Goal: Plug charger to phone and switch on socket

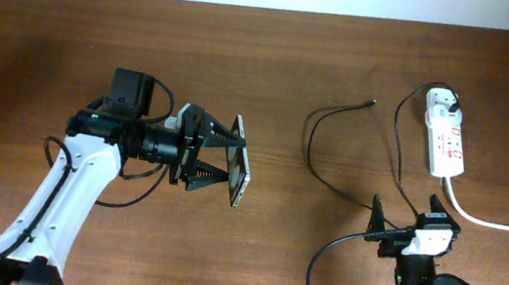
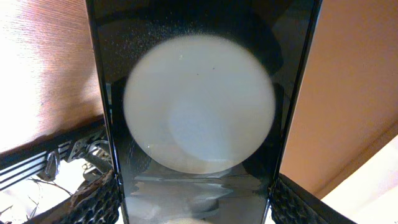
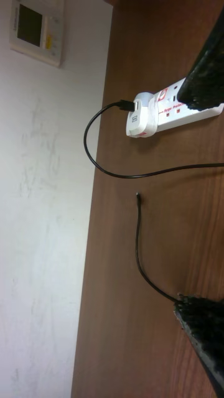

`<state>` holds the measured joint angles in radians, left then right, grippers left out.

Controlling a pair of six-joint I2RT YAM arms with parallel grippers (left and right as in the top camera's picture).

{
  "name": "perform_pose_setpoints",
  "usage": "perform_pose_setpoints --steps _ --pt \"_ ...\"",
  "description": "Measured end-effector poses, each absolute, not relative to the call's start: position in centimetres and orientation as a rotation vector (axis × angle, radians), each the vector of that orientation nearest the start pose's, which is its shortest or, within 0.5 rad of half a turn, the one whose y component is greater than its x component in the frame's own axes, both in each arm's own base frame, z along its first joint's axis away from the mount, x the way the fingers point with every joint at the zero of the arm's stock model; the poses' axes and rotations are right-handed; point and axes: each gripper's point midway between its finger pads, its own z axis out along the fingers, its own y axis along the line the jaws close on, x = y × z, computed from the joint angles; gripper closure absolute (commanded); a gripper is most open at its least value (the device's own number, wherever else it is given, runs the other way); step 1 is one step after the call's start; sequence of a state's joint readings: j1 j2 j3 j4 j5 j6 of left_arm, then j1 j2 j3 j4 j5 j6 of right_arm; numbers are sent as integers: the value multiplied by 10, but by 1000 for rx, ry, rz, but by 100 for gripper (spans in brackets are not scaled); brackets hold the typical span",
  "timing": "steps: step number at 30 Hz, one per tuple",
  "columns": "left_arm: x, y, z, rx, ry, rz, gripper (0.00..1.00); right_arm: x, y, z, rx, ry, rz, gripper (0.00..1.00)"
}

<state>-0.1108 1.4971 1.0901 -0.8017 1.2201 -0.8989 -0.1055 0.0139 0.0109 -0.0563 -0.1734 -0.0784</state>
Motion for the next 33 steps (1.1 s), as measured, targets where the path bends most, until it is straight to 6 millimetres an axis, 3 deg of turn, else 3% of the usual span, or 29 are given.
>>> perform_pose_setpoints --steps 29,31,33 --pt "284 -191 206 -722 2708 -1893 36 246 7 162 -121 1623 16 1" --pt "287 -191 206 -701 2696 -1883 36 245 14 163 -147 1617 59 1" --pt "292 -189 202 -701 2694 -1828 36 241 33 165 -144 1614 234 2"
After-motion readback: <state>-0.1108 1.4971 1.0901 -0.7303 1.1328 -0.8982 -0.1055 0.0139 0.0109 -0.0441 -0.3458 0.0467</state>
